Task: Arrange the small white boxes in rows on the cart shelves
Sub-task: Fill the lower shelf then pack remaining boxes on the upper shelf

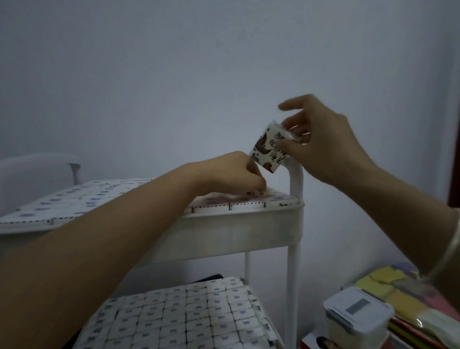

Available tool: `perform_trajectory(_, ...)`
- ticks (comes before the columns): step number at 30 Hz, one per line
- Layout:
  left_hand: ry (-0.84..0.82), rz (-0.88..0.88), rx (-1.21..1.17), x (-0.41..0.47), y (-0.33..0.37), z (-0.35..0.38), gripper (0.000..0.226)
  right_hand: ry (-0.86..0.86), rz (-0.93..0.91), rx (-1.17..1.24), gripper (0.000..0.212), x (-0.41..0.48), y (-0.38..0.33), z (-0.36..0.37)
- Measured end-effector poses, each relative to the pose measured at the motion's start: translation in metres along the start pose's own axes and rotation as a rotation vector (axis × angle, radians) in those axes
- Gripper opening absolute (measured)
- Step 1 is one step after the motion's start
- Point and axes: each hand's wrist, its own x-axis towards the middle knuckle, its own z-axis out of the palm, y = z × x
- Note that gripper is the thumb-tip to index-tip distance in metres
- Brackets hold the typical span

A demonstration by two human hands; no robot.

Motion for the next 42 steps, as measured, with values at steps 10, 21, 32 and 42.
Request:
perform_trajectory(10,0.024,0.042,0.072,-0.026,-0.007,-0.013,0.062,-0.355,-0.11,-0.397,0.031,0.019,0.001,0.023)
perform_trajectory(21,0.355,0.102,0.023,-0.055,-0.022,-0.023,0.048,-0.677,-0.14,-0.565,0.02,0.019,-0.002,0.032)
perform_trajectory(32,0.49,0.094,0.092,-0.118,-0.025,-0.024,0.045,-0.539,-0.167,-0.597,0.033,0.011,-0.016,0.029)
perform_trajectory(42,0.42,0.071,0.058,-0.276,-0.057,-0.005,0.041,-0.324,-0.276,0.304,0.017,-0.142,-0.13,0.072)
